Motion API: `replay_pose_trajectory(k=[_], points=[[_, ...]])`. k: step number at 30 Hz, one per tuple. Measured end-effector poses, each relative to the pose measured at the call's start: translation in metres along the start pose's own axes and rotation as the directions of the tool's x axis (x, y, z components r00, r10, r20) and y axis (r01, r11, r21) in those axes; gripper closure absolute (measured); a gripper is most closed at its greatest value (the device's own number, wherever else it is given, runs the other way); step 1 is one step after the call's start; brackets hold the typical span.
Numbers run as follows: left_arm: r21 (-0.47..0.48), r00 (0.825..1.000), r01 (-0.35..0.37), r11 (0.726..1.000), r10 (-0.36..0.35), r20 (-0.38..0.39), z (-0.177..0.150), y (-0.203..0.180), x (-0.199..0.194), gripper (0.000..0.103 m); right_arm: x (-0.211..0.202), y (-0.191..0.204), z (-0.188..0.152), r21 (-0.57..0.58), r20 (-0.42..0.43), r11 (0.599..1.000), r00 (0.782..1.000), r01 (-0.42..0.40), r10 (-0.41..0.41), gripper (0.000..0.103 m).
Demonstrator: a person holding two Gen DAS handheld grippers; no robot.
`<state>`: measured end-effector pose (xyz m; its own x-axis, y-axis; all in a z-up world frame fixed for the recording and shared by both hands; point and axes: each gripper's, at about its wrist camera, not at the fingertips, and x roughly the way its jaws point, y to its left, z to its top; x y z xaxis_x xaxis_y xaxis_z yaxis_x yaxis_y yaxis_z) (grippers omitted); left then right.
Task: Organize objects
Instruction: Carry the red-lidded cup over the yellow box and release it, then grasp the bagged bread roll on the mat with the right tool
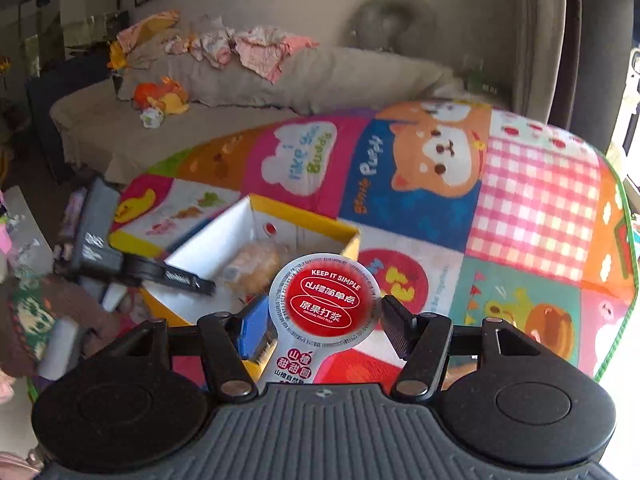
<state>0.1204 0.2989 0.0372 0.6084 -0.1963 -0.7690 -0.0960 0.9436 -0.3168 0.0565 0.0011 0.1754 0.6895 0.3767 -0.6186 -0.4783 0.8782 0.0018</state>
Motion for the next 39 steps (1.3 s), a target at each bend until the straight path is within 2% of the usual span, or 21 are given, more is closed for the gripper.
replay_pose_trajectory(k=[5,9,13,21,26,29,35,39], points=[[0.0,1.0,0.0,1.0,0.0,0.0,0.0,0.0,0.0,0.088,-0.019,0.01,0.033,0.023,0.123,0.998,0.991,-0.061,0.058,0.042],[0.0,1.0,0.003,1.0,-0.003,0.002,0.0,0.001,0.0,0.088,-0.012,0.021,0.05,0.036,0.165,0.996,0.983,-0.087,0.08,0.042],[0.001,1.0,0.005,1.0,-0.005,0.002,0.0,0.002,0.0,0.088,0.009,0.031,0.059,0.052,0.156,0.994,0.984,-0.1,0.09,0.042],[-0.002,1.0,0.007,1.0,-0.007,0.003,0.0,0.002,0.0,0.088,0.054,0.042,0.064,0.1,0.121,0.993,0.991,-0.066,0.053,0.042],[-0.003,1.0,0.007,1.0,-0.007,0.003,0.0,0.002,0.0,0.088,0.077,0.039,0.06,0.184,0.067,0.973,0.989,-0.139,0.129,0.041],[-0.005,1.0,0.009,1.0,-0.009,0.003,-0.001,0.002,-0.001,0.088,0.08,0.036,0.056,0.193,0.058,0.973,0.992,-0.124,0.115,0.034],[-0.001,1.0,0.009,1.0,-0.009,0.007,-0.001,0.002,-0.001,0.088,0.06,0.012,0.036,0.205,0.068,0.977,0.996,-0.063,0.05,0.032],[0.0,1.0,0.004,1.0,-0.004,0.007,-0.001,0.001,-0.001,0.088,0.036,-0.021,0.011,0.237,0.064,0.971,0.996,0.04,-0.057,0.032]])
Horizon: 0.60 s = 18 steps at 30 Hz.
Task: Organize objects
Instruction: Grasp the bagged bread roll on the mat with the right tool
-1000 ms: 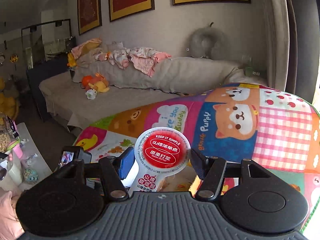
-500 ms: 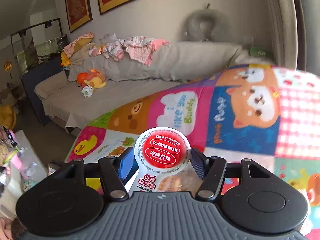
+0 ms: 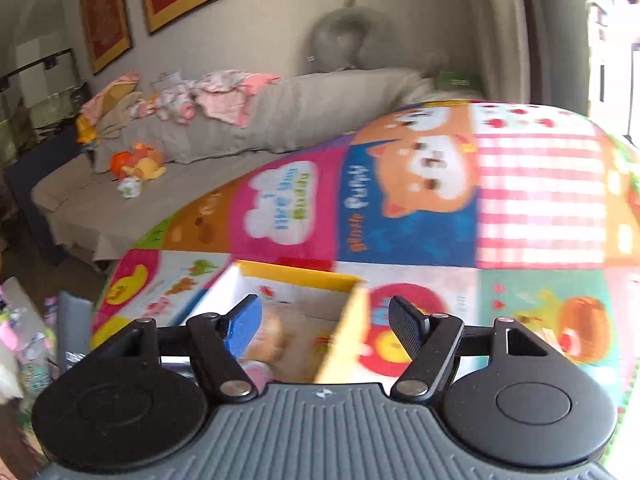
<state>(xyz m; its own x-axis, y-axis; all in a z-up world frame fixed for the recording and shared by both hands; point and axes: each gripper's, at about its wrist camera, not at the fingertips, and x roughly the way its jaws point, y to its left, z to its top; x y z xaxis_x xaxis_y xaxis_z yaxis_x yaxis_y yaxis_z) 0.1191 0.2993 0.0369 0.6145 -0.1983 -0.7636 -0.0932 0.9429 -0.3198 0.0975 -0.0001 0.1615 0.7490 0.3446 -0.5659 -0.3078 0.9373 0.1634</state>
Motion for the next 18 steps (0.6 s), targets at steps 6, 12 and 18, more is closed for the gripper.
replay_pose_trajectory(k=[6,12,18], points=[[0.0,1.0,0.001,1.0,-0.001,0.002,0.0,0.0,0.0,0.088,-0.037,-0.086,-0.023,0.132,-0.013,0.974,0.983,0.186,-0.186,0.027],[0.002,1.0,0.001,1.0,-0.001,0.002,0.0,0.0,0.0,0.088,-0.035,-0.117,-0.061,0.135,-0.114,0.954,0.961,0.268,-0.254,0.027],[0.002,1.0,0.004,1.0,-0.004,0.001,0.0,0.0,0.0,0.088,-0.011,-0.129,-0.071,0.289,-0.181,0.926,0.964,0.242,-0.195,0.018]])
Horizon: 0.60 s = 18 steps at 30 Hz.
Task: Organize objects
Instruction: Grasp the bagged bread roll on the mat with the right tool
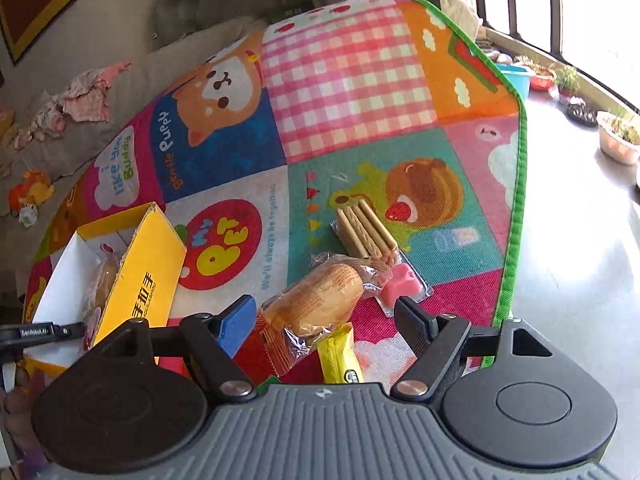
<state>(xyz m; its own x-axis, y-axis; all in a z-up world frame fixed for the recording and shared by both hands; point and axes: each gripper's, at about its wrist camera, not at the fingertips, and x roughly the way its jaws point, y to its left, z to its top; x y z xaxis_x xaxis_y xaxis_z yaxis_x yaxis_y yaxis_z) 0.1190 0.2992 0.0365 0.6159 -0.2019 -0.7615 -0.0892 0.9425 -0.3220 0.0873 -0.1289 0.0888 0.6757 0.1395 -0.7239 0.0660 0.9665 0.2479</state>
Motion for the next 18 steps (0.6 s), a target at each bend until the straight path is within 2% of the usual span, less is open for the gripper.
replay_pose_trajectory(k=[2,7,10,11,12,13,15,18], points=[[0.002,1.0,-0.002,1.0,0.002,0.0,0.0,0.0,0.0,0.088,0.012,-0.001,0.003,0.054,-0.014,0.999,1.0,0.005,-0.004,0.013],[0.0,1.0,-0.004,1.0,0.004,-0.001,0.0,0.0,0.0,0.088,0.044,0.002,0.007,0.076,-0.067,0.997,0.998,0.013,-0.008,0.013],[-0.004,1.0,0.005,1.0,-0.005,-0.003,0.0,0.002,0.0,0.088,0.061,0.007,0.007,0.056,-0.087,0.997,0.995,0.054,-0.049,0.013],[-0.002,1.0,0.005,1.0,-0.005,-0.004,0.001,0.002,0.0,0.088,0.065,0.01,0.007,0.037,-0.087,0.997,0.994,0.072,-0.069,0.015],[-0.001,1.0,0.003,1.0,-0.003,-0.005,0.001,0.002,0.0,0.088,0.069,0.013,0.008,0.019,-0.085,0.996,0.993,0.088,-0.086,0.025],[0.001,1.0,0.001,1.0,-0.001,-0.004,0.001,0.001,0.0,0.088,0.07,0.015,0.008,0.005,-0.085,0.996,0.992,0.094,-0.093,0.03],[-0.002,1.0,0.001,1.0,-0.001,-0.002,0.0,0.001,0.0,0.088,0.068,0.019,0.01,-0.007,-0.073,0.996,0.993,0.093,-0.093,0.042],[-0.003,1.0,0.001,1.0,-0.001,-0.001,0.0,0.001,0.0,0.088,0.056,0.026,0.012,-0.033,-0.055,0.996,0.995,0.077,-0.079,0.052]])
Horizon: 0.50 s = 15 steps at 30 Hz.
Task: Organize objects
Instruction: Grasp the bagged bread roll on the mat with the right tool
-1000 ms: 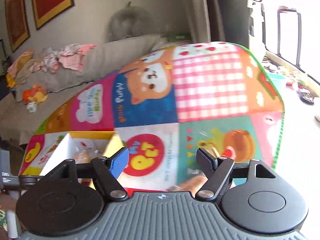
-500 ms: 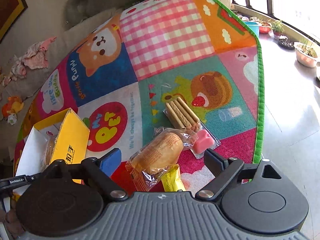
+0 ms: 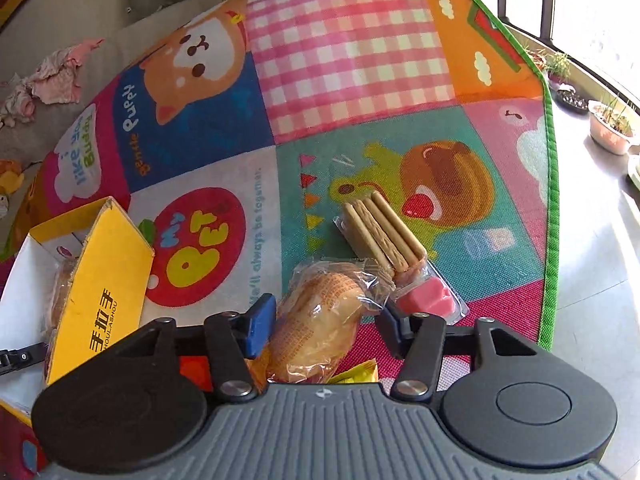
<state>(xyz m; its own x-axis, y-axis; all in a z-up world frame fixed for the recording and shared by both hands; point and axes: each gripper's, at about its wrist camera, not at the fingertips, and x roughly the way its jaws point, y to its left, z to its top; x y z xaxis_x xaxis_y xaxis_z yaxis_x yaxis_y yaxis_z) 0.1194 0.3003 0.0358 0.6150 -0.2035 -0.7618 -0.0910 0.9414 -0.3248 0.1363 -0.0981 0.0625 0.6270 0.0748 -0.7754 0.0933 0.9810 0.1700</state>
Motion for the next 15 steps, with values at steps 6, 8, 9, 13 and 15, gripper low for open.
replay_pose_trajectory(k=[6,8,9,13,15], points=[[0.0,1.0,0.0,1.0,0.0,0.0,0.0,0.0,0.0,0.088,-0.051,0.02,-0.002,-0.094,0.046,0.992,0.995,-0.088,0.092,0.067],[-0.002,1.0,0.001,1.0,-0.001,0.001,0.0,0.0,0.0,0.088,-0.075,0.03,-0.007,-0.14,0.069,0.981,0.987,-0.134,0.144,0.067],[-0.002,1.0,0.001,1.0,-0.001,0.001,0.0,0.0,0.0,0.088,-0.086,0.034,-0.009,-0.156,0.078,0.977,0.984,-0.148,0.162,0.067],[-0.005,1.0,0.001,1.0,-0.001,0.003,0.0,0.0,0.0,0.088,-0.126,0.049,-0.015,-0.218,0.087,0.949,0.964,-0.228,0.252,0.067],[-0.006,1.0,0.0,1.0,0.0,0.003,0.0,0.0,0.0,0.088,-0.145,0.057,-0.019,-0.256,0.079,0.923,0.946,-0.286,0.315,0.067]])
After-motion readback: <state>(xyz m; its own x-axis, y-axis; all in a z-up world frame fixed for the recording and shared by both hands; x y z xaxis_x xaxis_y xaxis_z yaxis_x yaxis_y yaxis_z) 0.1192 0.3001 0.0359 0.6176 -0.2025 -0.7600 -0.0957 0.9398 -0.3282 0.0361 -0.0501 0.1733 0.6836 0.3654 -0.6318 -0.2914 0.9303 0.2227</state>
